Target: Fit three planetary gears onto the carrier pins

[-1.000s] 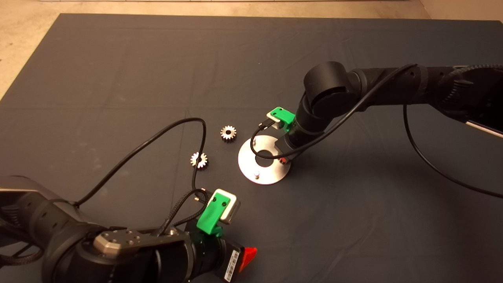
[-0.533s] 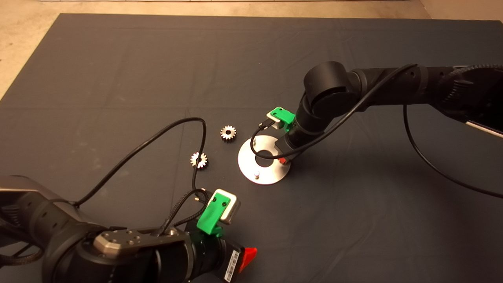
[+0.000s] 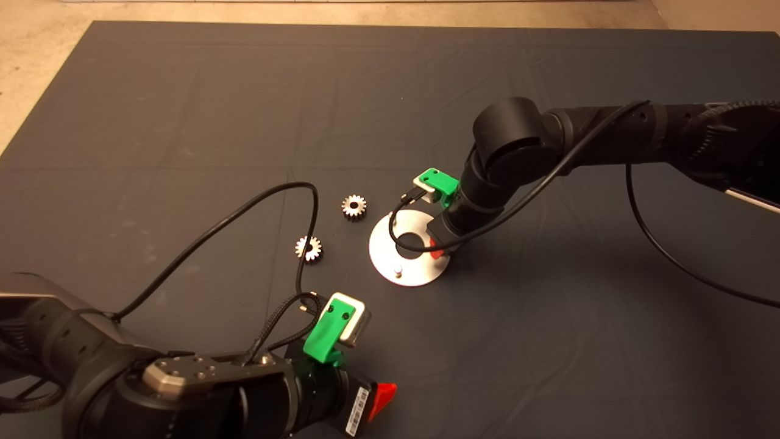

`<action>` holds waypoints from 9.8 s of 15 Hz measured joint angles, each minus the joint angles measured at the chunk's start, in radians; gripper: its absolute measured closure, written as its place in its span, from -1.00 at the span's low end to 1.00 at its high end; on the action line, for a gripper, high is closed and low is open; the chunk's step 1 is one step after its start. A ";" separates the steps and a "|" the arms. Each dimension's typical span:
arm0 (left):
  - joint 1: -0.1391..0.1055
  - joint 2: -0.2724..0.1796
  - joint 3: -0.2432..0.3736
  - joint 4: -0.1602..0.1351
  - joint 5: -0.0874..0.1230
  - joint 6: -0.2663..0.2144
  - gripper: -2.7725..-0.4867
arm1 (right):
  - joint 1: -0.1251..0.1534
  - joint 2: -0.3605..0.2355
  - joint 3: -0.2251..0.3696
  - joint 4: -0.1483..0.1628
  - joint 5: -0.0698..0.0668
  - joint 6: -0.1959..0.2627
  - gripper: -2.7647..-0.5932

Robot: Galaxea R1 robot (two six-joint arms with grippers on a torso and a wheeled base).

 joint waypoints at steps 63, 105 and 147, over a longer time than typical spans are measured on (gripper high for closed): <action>-0.163 -0.092 -0.384 0.140 -0.068 0.362 -0.38 | -0.064 -0.624 0.718 -0.318 -0.004 0.213 -0.19; -0.063 -0.095 -0.412 0.246 -0.116 0.342 0.05 | -0.050 -0.632 0.718 -0.317 -0.004 0.203 -0.20; -0.072 -0.049 -0.037 0.254 0.010 0.343 0.85 | -0.044 -0.676 0.718 -0.316 -0.004 0.180 -0.20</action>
